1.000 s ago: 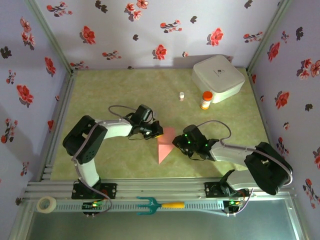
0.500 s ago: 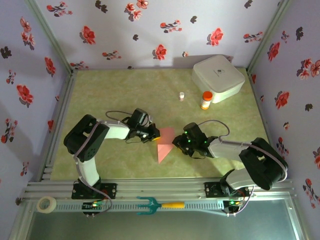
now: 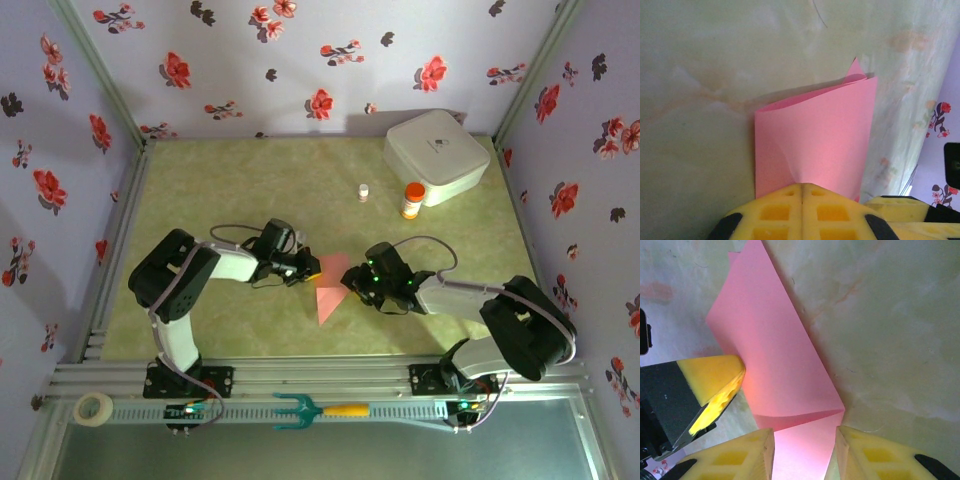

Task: Fold a paper plane with a square sheet of paper (pick it up from the middle)
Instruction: Fold the wing for the fifth time at the center of the table.

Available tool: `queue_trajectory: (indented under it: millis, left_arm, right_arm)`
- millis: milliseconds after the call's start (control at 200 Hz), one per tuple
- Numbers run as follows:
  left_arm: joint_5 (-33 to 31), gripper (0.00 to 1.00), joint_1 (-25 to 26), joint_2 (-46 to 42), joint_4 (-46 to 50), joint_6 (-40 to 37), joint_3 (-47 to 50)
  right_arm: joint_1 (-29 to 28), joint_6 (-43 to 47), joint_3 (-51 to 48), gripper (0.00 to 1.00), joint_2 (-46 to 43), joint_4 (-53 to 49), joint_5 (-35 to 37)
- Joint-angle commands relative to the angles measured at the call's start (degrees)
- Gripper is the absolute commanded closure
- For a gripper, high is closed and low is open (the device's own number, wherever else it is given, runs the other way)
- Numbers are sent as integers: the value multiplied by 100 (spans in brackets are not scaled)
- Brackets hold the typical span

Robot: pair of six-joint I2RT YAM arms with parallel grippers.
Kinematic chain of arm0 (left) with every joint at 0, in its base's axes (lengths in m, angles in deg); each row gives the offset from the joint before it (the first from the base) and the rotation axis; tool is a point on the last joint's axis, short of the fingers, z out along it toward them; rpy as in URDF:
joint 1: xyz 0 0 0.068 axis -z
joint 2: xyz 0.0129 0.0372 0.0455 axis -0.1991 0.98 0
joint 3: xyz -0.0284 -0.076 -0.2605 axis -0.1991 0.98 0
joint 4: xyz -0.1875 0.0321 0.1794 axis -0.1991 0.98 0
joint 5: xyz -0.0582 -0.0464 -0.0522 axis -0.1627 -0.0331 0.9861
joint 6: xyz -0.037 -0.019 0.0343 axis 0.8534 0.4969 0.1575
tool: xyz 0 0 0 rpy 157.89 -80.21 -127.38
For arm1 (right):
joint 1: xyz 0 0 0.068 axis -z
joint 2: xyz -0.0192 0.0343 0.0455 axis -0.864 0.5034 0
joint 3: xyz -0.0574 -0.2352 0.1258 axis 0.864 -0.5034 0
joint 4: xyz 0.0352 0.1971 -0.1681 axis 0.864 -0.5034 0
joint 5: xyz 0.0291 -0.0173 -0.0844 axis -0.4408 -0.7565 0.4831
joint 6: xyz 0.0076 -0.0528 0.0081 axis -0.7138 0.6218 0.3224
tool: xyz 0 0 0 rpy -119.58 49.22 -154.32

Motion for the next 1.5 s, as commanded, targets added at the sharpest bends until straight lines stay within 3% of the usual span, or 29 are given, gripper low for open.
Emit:
queue_trajectory:
  millis: [0, 470, 645, 885, 1495]
  left_arm:
    - [-41, 100, -43, 88, 85, 86, 153]
    - [-85, 100, -61, 13, 113, 75, 197]
    - [-67, 100, -60, 15, 184, 58, 156]
    - [-59, 100, -60, -10, 286, 14, 123]
    - [-41, 100, -52, 27, 418, -31, 31]
  right_arm:
    - [-25, -116, -32, 62, 58, 120, -13]
    - [-26, -71, 66, 62, 379, 21, -1]
    - [-25, -42, -31, 63, 420, 901, -228]
    - [80, 199, 59, 62, 368, 883, -265]
    - [882, 2044, 603, 61, 757, 672, -1600]
